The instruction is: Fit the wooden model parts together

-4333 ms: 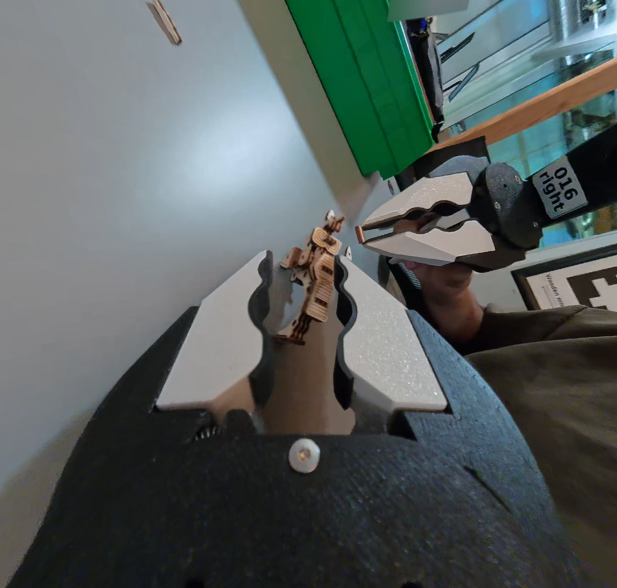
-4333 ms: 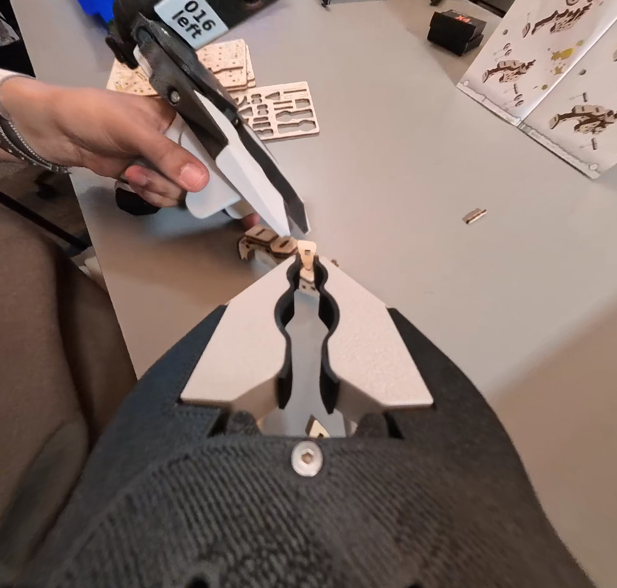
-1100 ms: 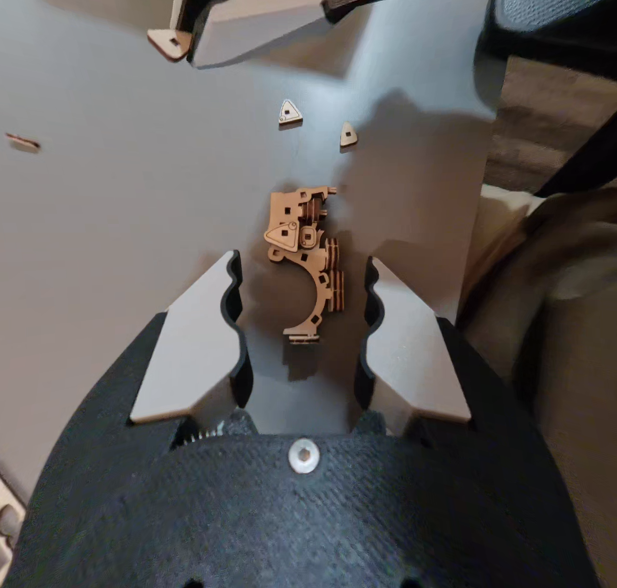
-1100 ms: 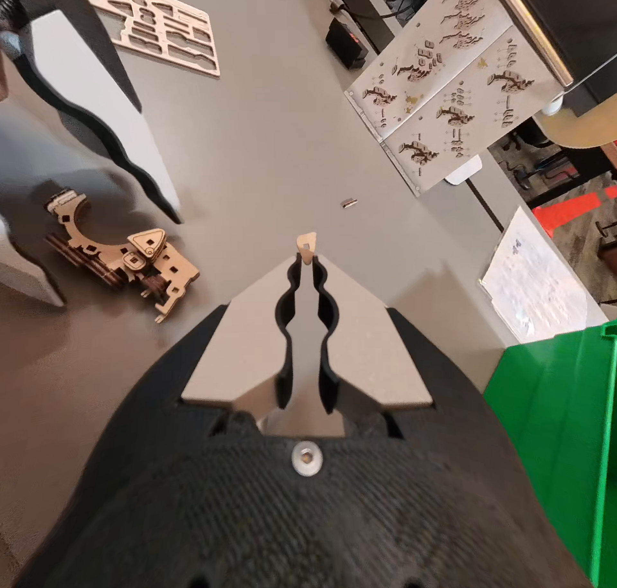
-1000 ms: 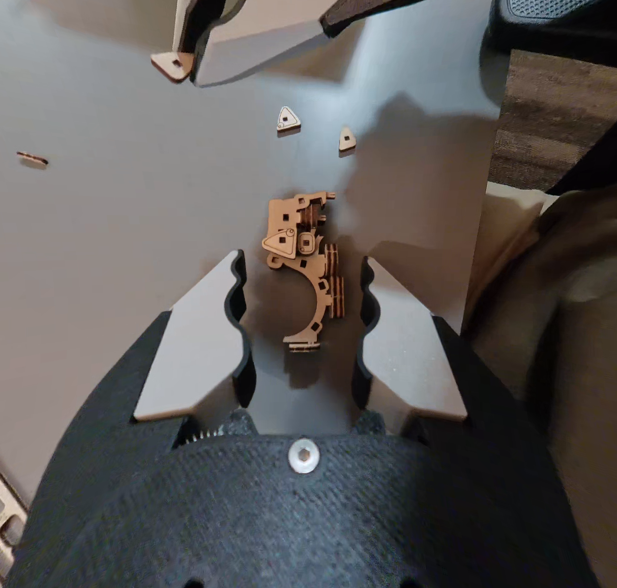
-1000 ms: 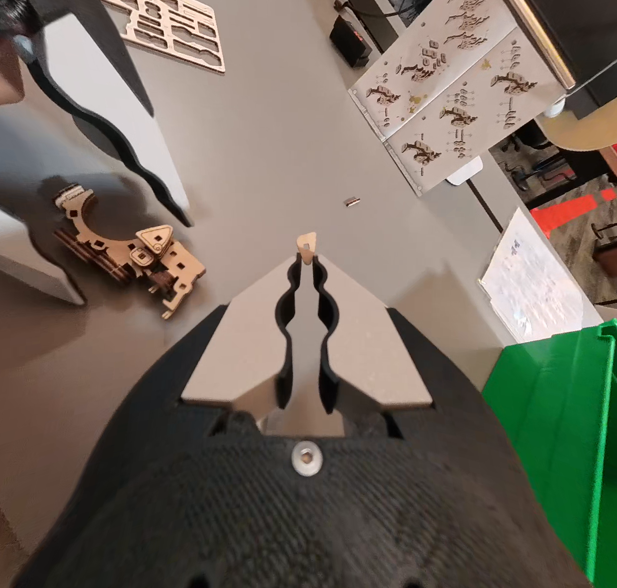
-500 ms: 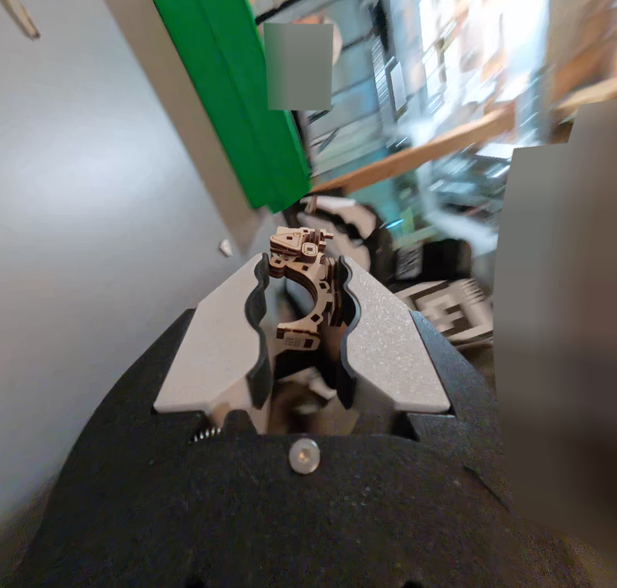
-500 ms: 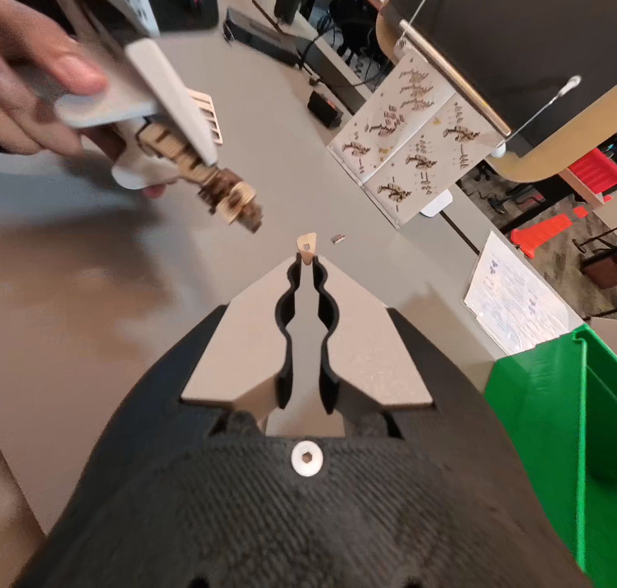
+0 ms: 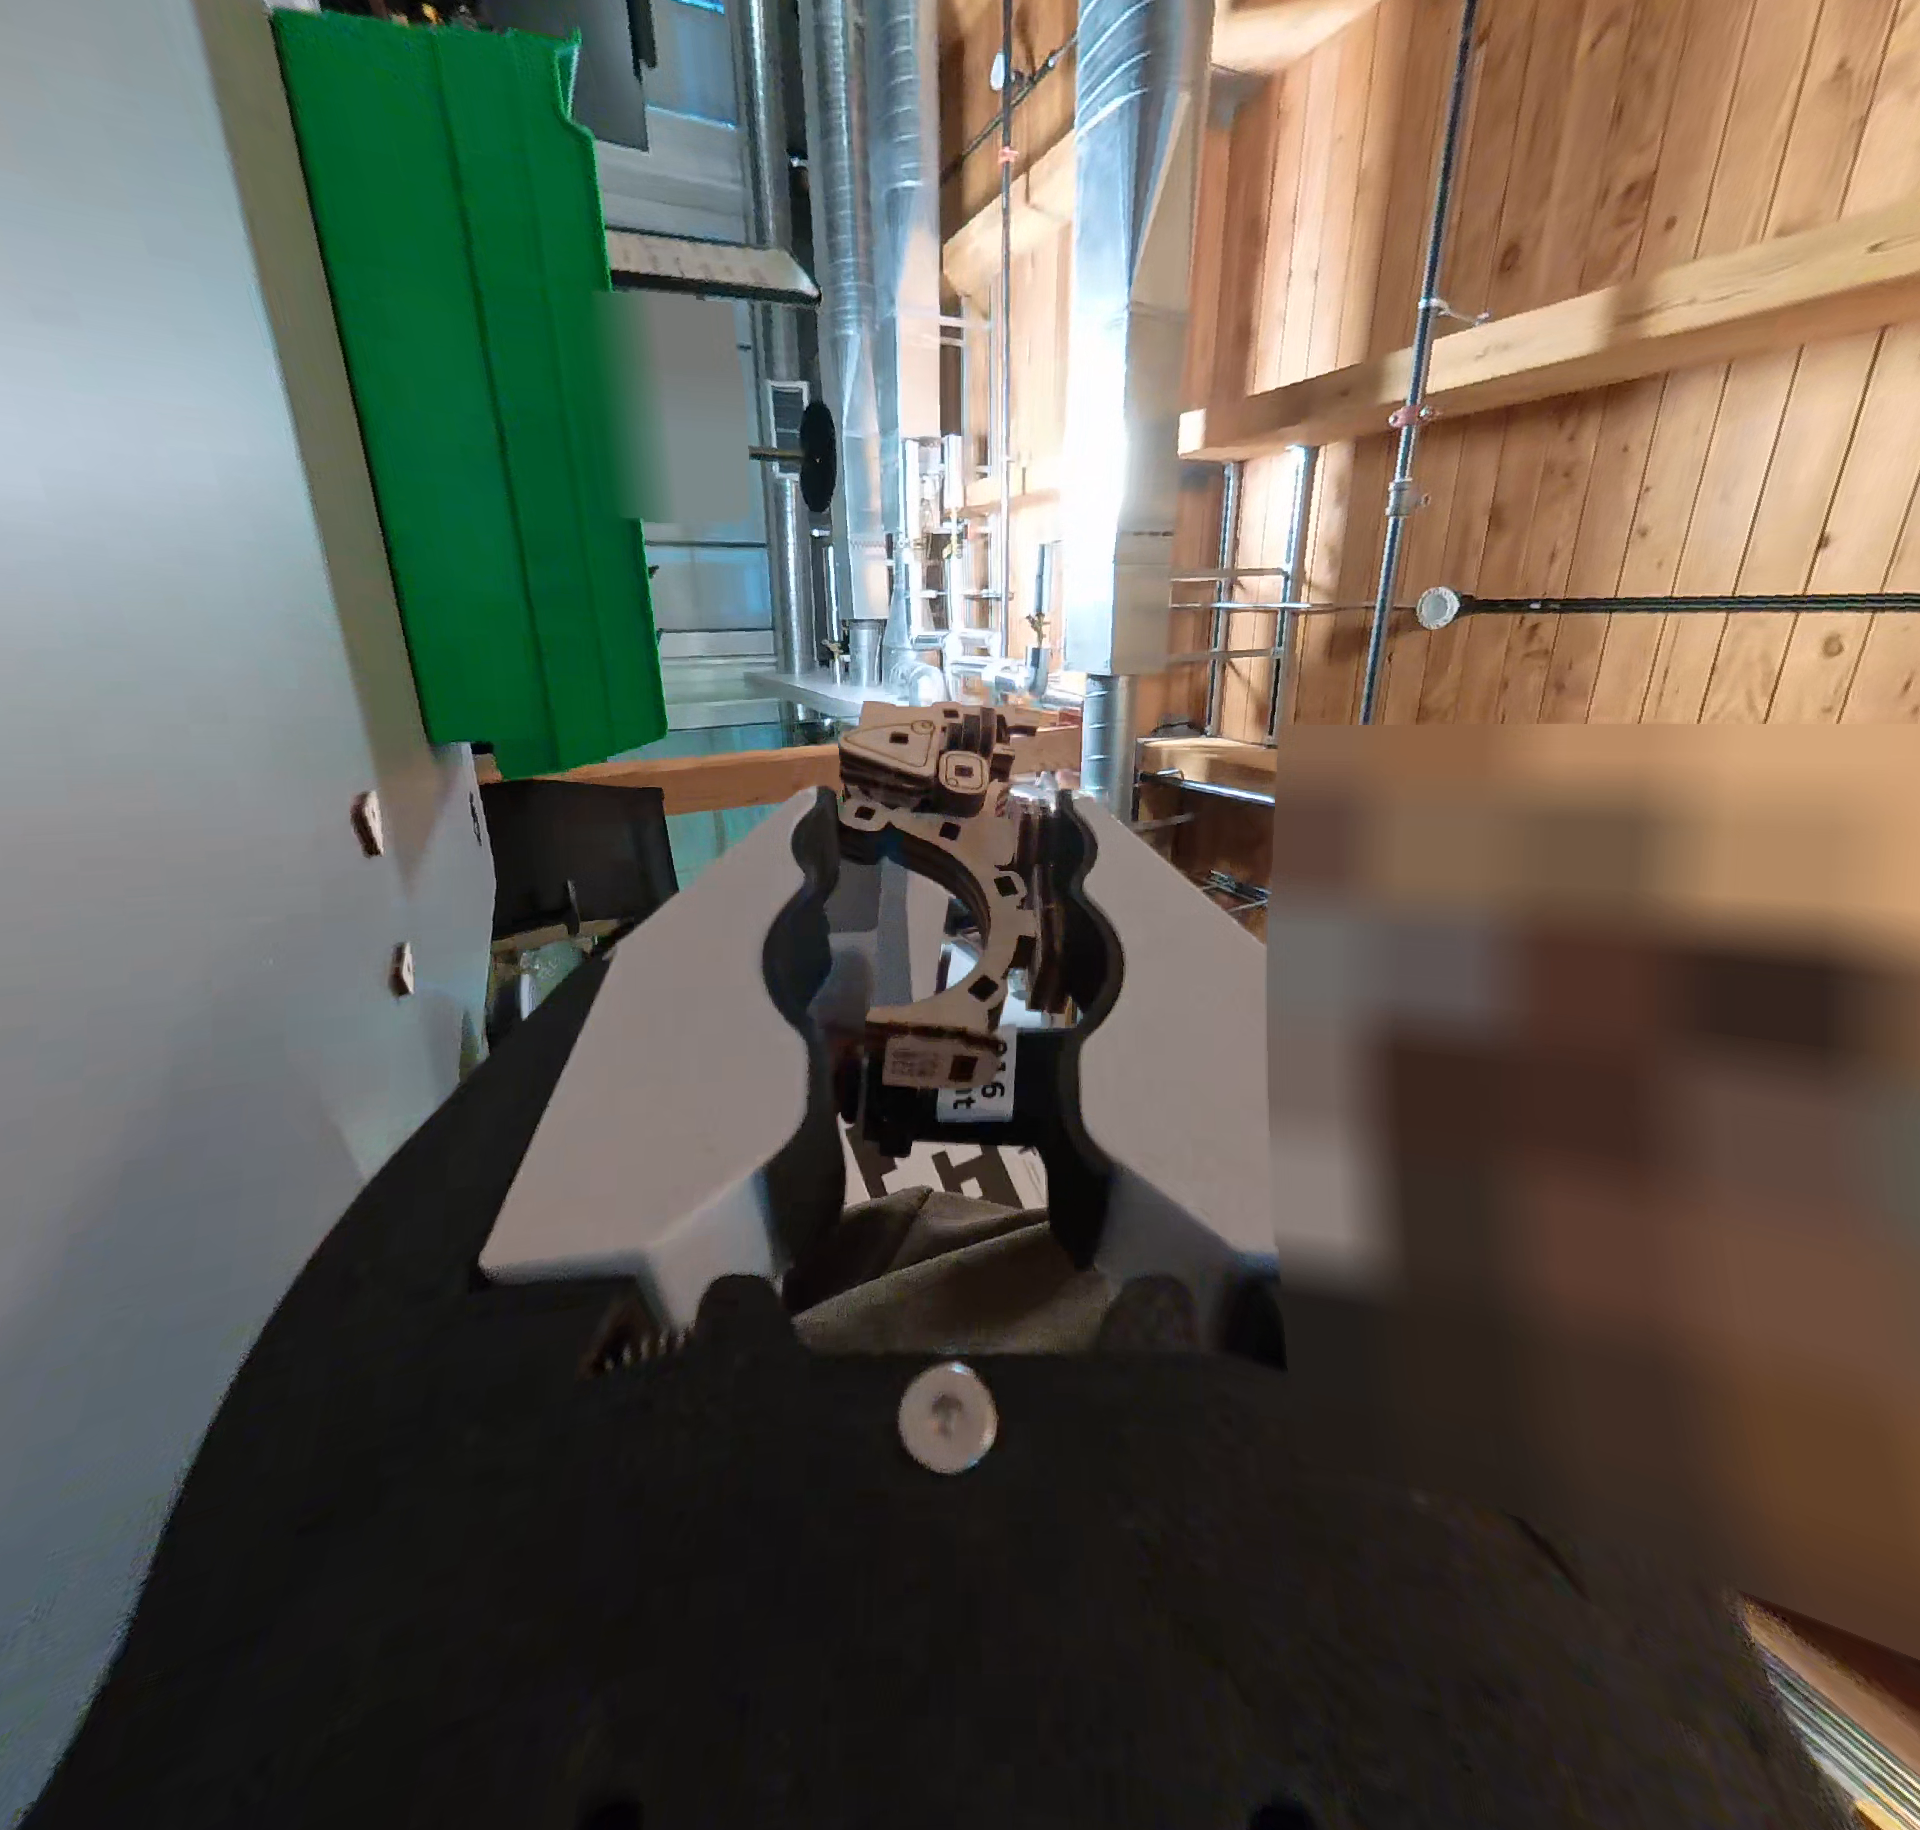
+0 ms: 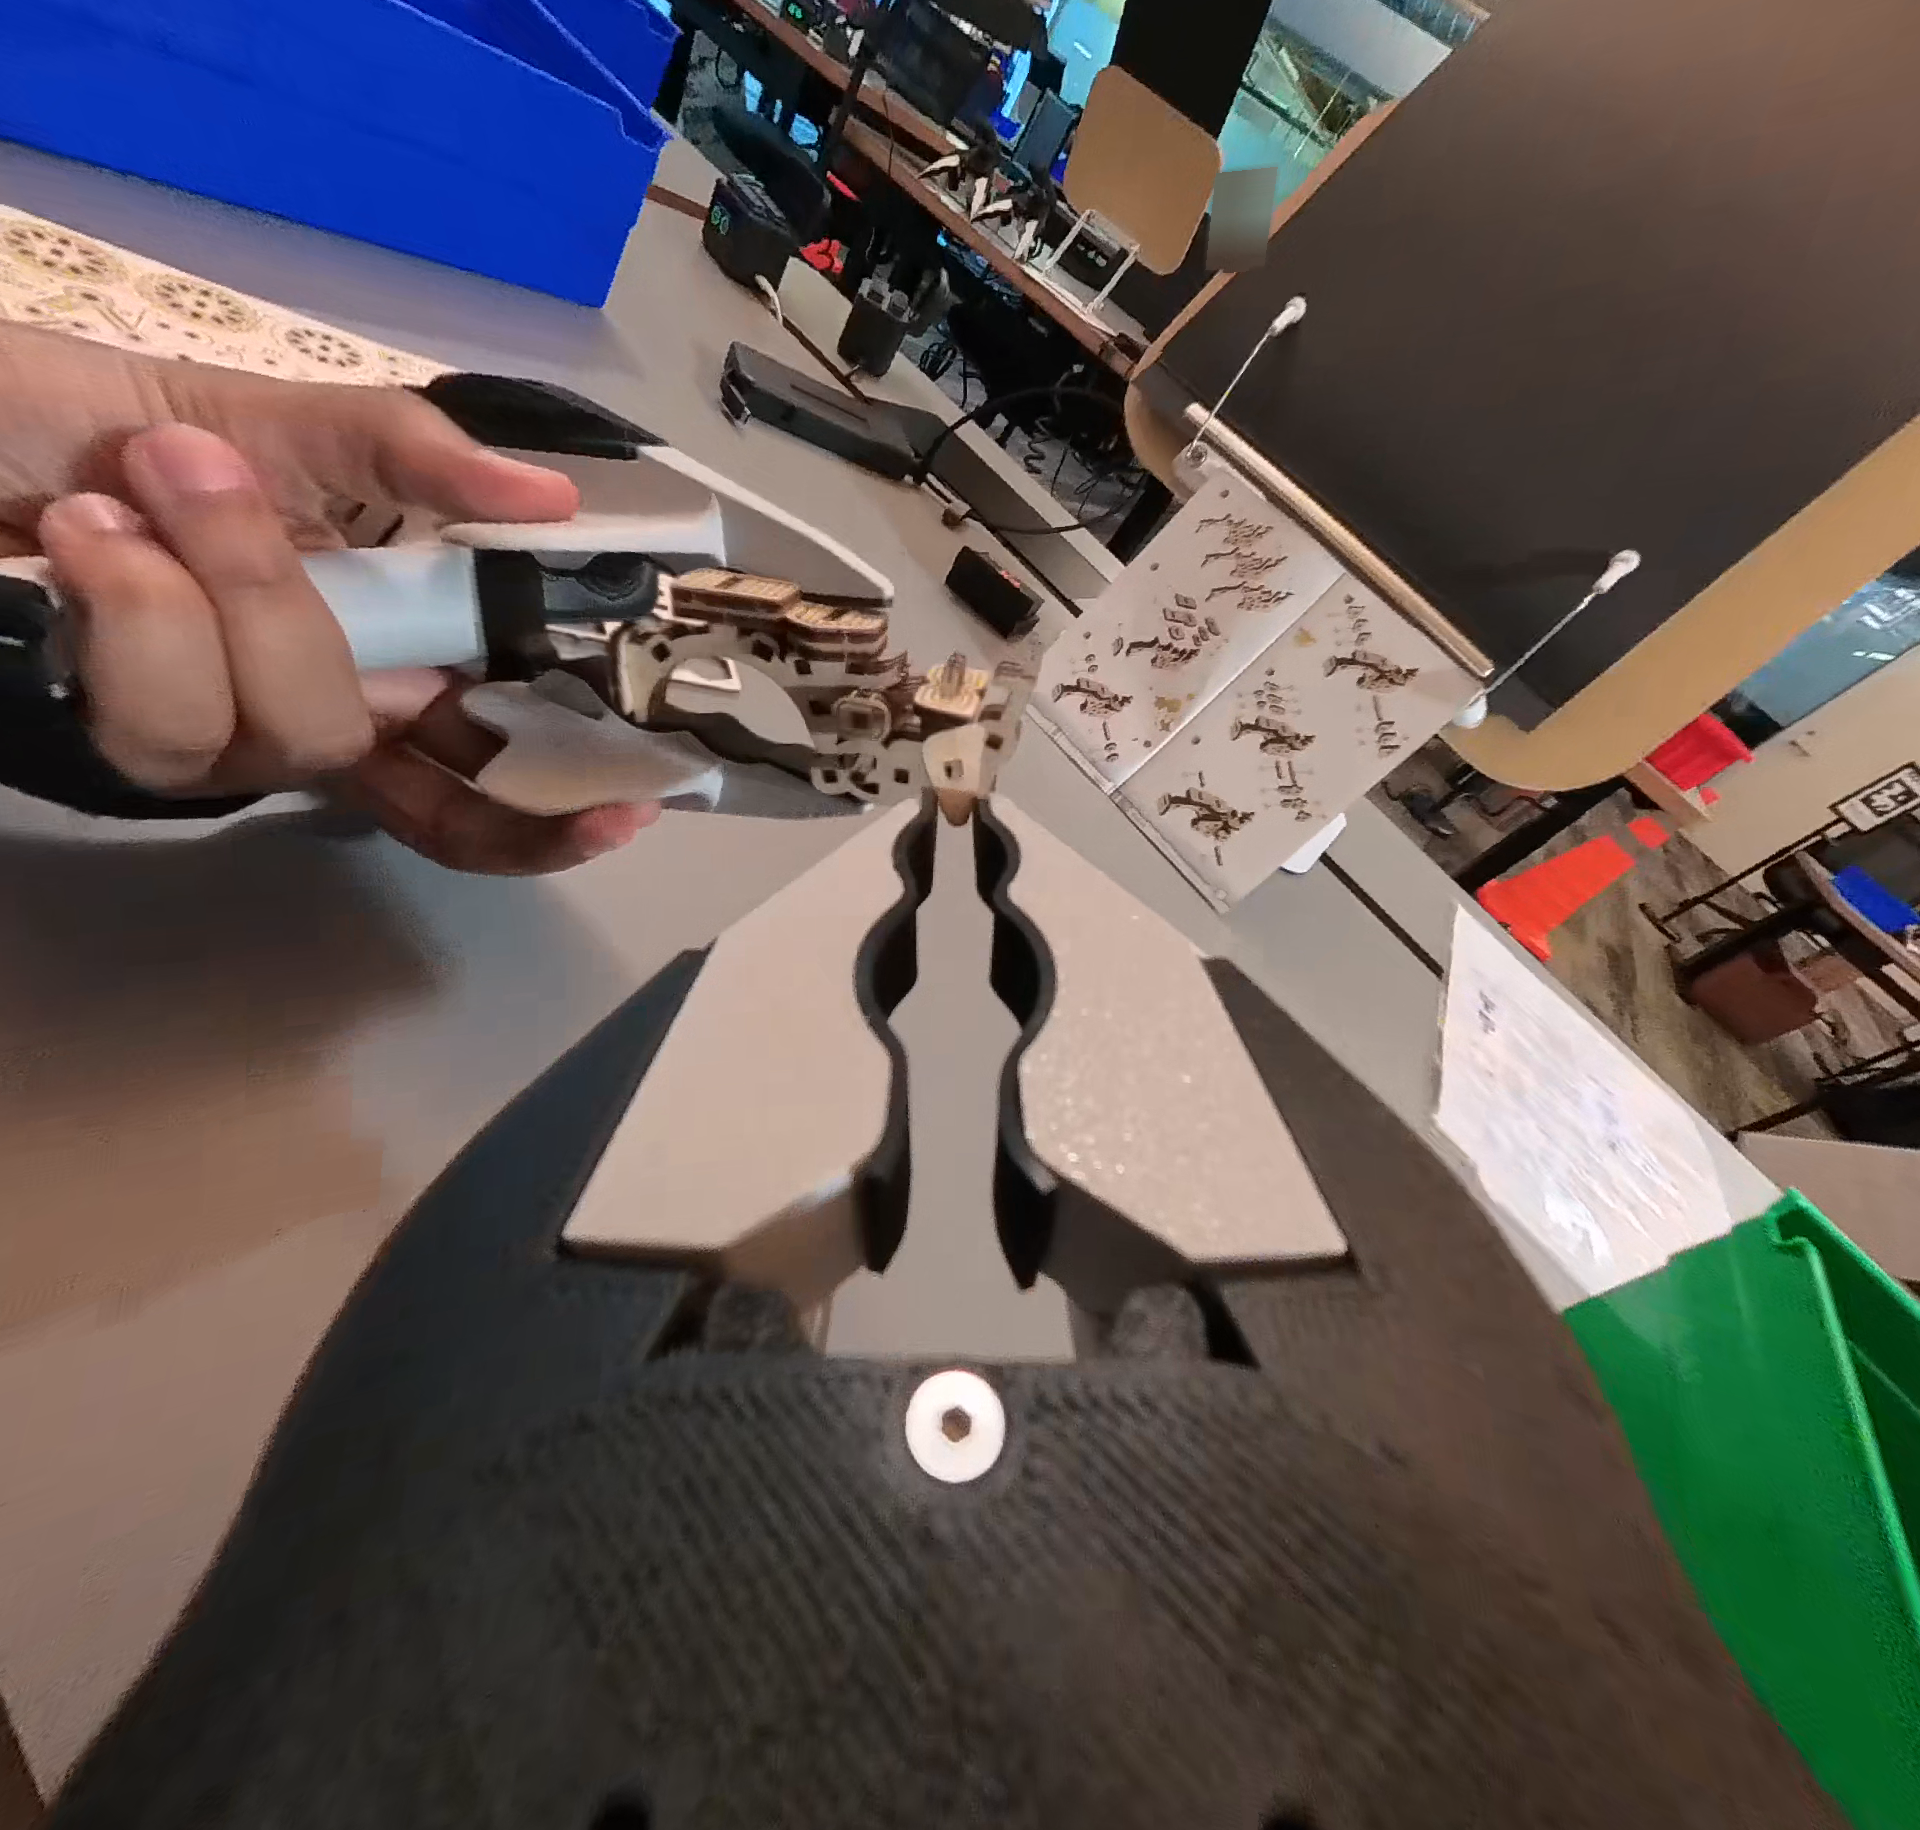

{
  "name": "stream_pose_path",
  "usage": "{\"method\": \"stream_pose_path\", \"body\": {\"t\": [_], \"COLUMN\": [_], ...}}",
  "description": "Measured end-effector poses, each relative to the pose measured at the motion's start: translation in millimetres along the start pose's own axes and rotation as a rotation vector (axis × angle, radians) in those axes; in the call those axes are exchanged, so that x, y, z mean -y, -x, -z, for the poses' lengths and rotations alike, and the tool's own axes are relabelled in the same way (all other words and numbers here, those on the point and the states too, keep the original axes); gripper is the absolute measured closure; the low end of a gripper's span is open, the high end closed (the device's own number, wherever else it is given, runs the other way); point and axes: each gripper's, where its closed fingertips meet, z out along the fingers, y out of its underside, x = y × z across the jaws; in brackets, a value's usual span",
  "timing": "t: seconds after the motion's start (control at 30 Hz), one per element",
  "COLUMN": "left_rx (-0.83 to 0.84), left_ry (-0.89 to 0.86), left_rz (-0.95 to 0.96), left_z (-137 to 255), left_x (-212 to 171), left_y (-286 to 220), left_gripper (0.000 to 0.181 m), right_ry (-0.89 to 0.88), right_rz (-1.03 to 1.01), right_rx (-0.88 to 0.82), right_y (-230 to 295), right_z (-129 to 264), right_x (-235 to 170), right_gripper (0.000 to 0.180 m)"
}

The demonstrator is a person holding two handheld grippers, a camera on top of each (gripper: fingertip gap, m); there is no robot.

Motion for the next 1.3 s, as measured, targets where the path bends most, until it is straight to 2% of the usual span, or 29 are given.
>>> {"method": "stream_pose_path", "body": {"t": [0.03,0.3,0.37,0.53,0.63,0.97,1.13,1.23,1.3], "left_rx": [0.004,0.052,0.079,0.345,0.372,0.314,0.313,0.31,0.302], "left_ry": [0.007,0.052,0.075,0.168,0.172,0.145,0.13,0.127,0.135], "left_rz": [0.001,-0.011,-0.024,-0.17,-0.257,-0.202,-0.193,-0.188,-0.179], "left_z": [-0.6,-0.1,-0.1,9.3,10.3,11.9,13.8,14.2,12.5], "left_x": [-2.6,-9.7,-11.3,-12.6,-6.0,2.5,7.0,7.5,4.1], "left_y": [1.5,9.8,12.9,40.7,35.9,32.0,32.4,32.1,31.2], "left_gripper": [0.143,0.143,0.143,0.143,0.143,0.143,0.143,0.143,0.143], "right_ry": [0.002,-0.13,-0.111,0.268,0.507,0.56,0.56,0.516,0.422], "right_rz": [-0.015,-0.356,-0.394,-0.269,-0.198,-0.082,-0.073,-0.127,-0.202], "right_rx": [0.005,0.167,0.216,0.387,0.504,0.536,0.523,0.521,0.504], "right_y": [-1.0,-18.3,-19.9,1.3,27.5,45.4,42.6,37.2,28.5], "right_z": [-0.6,9.8,9.6,8.7,17.5,22.1,21.3,19.9,16.2], "right_x": [-1.7,-1.3,-9.6,-81.8,-124.7,-121.1,-120.8,-113.3,-97.6], "right_gripper": [0.175,0.175,0.175,0.175,0.175,0.174,0.164,0.158,0.152]}}
